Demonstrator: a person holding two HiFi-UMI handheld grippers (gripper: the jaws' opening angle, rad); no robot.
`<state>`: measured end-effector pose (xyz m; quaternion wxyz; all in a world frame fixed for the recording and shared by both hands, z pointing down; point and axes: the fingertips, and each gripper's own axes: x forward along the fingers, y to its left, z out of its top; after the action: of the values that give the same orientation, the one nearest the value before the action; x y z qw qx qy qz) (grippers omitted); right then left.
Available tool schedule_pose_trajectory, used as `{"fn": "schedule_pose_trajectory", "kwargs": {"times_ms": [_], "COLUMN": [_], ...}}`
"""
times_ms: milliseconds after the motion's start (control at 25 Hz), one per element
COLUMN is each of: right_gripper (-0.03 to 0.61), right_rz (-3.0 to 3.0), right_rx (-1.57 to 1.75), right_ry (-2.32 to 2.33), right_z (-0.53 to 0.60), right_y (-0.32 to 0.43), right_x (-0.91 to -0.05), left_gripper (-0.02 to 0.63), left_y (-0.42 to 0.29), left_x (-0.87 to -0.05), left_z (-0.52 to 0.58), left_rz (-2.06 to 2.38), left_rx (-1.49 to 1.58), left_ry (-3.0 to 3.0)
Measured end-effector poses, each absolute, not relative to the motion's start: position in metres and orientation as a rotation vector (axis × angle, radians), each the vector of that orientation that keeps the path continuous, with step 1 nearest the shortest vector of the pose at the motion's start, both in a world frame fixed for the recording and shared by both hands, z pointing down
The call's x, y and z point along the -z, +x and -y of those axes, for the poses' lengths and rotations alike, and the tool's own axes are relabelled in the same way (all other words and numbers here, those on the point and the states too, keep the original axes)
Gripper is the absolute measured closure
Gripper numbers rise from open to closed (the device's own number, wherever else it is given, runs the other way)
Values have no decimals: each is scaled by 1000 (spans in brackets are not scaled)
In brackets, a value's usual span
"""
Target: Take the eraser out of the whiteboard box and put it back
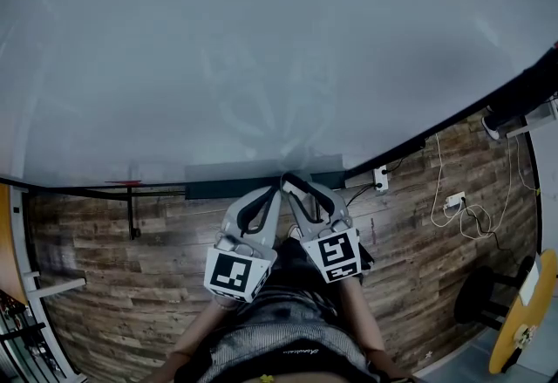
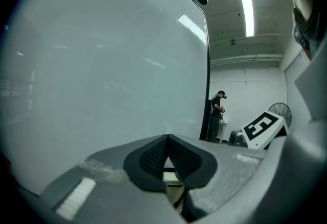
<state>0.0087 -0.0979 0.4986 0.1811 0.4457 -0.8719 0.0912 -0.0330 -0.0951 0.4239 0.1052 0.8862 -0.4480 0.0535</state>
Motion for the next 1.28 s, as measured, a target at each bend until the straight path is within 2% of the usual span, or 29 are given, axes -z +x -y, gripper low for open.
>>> {"fn": "schedule_pose_trajectory", "kwargs": {"times_ms": [200,360,640,800,1280], "right_gripper": [397,376,367,391,407], "right_rz": [2429,2412,2400,2410,2410], "right_rx": [-261,-268,-321,-352,-389], "right_ry": [1176,1121,1066,1062,1066], "right_z": [97,98,102,102,112], "right_y": [11,13,12,13,12], "right_x": [-511,-517,-529,-530,-536], "left_gripper": [612,612,612,612,612], "left_y": [-29,-29,-29,-30,-24], "left_x": [-425,-425,-426,-426,-430], "left_z": [96,99,103,103,109], "left_rz": [1309,1318,1337,1350,1336], "left_rx": [-147,-149,-137,-153,-160], "left_ry": [2625,2618,2584,2604,2587]}}
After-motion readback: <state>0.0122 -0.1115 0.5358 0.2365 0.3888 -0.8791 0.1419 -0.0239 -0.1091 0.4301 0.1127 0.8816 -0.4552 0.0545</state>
